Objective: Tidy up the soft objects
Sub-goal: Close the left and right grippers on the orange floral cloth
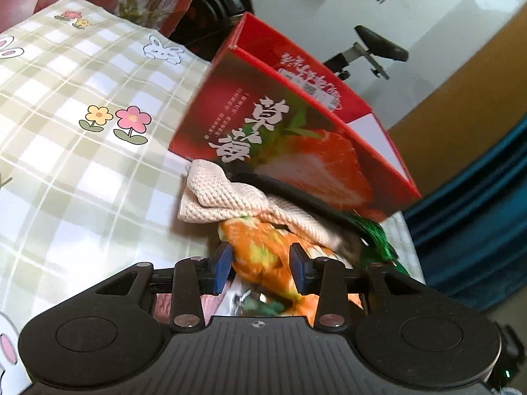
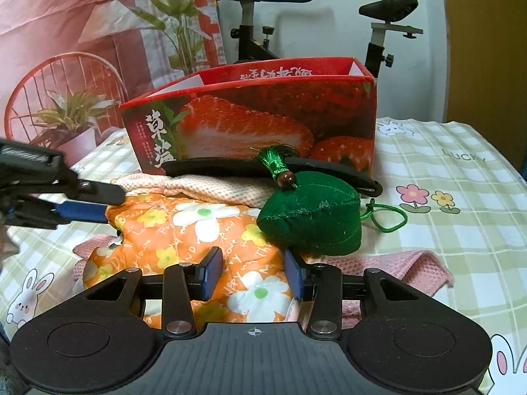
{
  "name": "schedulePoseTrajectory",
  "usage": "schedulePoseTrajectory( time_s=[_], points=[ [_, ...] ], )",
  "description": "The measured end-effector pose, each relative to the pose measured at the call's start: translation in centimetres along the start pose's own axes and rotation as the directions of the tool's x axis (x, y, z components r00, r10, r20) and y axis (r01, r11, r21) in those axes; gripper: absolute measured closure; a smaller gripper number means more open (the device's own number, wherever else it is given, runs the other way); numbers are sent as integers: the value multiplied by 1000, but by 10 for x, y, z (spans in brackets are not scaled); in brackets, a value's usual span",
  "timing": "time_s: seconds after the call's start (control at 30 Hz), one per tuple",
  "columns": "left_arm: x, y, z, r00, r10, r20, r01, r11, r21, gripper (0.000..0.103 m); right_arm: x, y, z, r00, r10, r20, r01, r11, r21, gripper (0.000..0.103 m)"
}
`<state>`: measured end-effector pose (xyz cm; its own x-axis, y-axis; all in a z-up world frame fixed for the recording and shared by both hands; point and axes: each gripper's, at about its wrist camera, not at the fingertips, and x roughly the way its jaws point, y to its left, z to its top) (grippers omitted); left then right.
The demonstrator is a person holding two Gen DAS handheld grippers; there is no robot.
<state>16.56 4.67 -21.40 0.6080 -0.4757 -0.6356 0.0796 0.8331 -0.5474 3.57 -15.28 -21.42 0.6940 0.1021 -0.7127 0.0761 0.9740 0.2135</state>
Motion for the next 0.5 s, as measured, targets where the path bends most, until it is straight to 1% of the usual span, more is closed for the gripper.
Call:
schedulePoseTrajectory(
  time_s=[0.07, 0.13, 0.17, 0.2, 0.23, 0.27, 0.33, 0.5],
  points=[
    [10, -5, 1, 1000, 9, -4, -9, 1000, 17, 53, 0, 1, 0, 1000, 1, 1, -1, 1000, -1, 63],
    [13, -12, -2, 1000, 28, -5, -27, 998, 50, 53, 0, 0, 0, 1000, 4, 4, -4, 1000, 0, 63],
    [12, -16, -4, 999, 38, 2, -38, 997, 71, 56, 0, 0, 0, 1000, 5, 6, -5, 1000, -2, 63],
    [10, -19, -5, 999, 49, 17, -50, 995, 91, 63, -1, 1, -1, 1000, 6, 8, -6, 1000, -4, 63],
    [7, -20, -6, 998, 63, 31, -66, 992, 108, 76, -1, 1, -1, 1000, 6, 10, -6, 1000, -7, 63],
    [3, -21, -5, 997, 70, 40, -74, 990, 119, 78, -2, 2, -1, 1000, 7, 12, -7, 1000, -8, 63],
    [-9, -20, -4, 996, 52, 69, -60, 991, 123, 83, -3, 3, 0, 1000, 22, 18, -21, 1000, -13, 63],
    [-46, -30, -11, 987, 53, 150, -83, 975, 206, 85, -10, 15, 2, 996, 76, 39, -73, 996, -59, 63]
  ],
)
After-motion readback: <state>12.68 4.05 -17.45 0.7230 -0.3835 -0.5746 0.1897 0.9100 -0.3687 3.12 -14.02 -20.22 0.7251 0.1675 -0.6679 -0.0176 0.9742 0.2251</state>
